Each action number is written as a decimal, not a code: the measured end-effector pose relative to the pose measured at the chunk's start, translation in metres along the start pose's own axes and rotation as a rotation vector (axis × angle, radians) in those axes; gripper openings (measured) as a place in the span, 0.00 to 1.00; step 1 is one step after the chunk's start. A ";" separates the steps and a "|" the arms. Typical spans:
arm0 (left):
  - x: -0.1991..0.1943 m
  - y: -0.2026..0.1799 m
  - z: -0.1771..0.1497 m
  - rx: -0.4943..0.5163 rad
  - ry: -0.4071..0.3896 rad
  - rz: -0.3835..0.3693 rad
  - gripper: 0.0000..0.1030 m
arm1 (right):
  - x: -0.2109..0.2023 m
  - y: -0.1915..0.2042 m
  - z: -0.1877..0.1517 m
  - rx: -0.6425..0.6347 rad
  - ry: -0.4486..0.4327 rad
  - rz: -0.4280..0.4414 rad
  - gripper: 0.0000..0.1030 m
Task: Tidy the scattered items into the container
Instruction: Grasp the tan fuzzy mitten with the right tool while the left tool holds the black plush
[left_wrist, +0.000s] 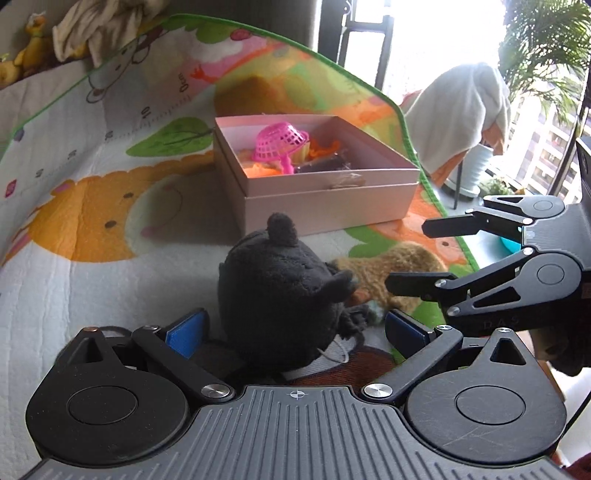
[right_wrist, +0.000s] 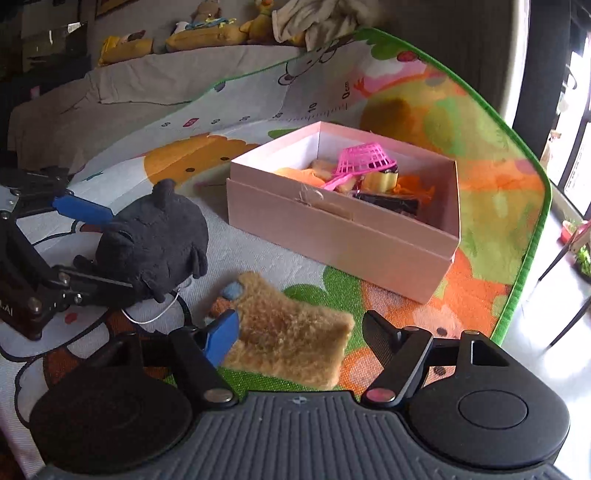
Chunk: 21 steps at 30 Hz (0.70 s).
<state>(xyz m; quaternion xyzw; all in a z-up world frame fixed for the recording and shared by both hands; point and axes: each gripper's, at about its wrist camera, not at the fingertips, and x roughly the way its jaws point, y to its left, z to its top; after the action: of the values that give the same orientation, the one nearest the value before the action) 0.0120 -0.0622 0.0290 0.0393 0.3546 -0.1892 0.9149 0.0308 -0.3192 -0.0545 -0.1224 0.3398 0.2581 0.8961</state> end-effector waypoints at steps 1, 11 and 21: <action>-0.002 0.004 -0.001 0.017 0.000 0.029 1.00 | -0.002 -0.002 -0.003 0.031 0.014 0.038 0.72; -0.030 0.050 0.003 -0.022 -0.040 0.188 1.00 | -0.055 0.043 -0.012 -0.135 -0.135 0.179 0.91; -0.026 0.047 -0.006 -0.052 -0.010 0.122 1.00 | 0.017 0.015 0.002 0.020 0.045 0.179 0.71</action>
<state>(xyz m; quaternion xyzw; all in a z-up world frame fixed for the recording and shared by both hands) 0.0076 -0.0093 0.0388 0.0362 0.3519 -0.1240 0.9271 0.0342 -0.2991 -0.0644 -0.0884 0.3719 0.3311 0.8627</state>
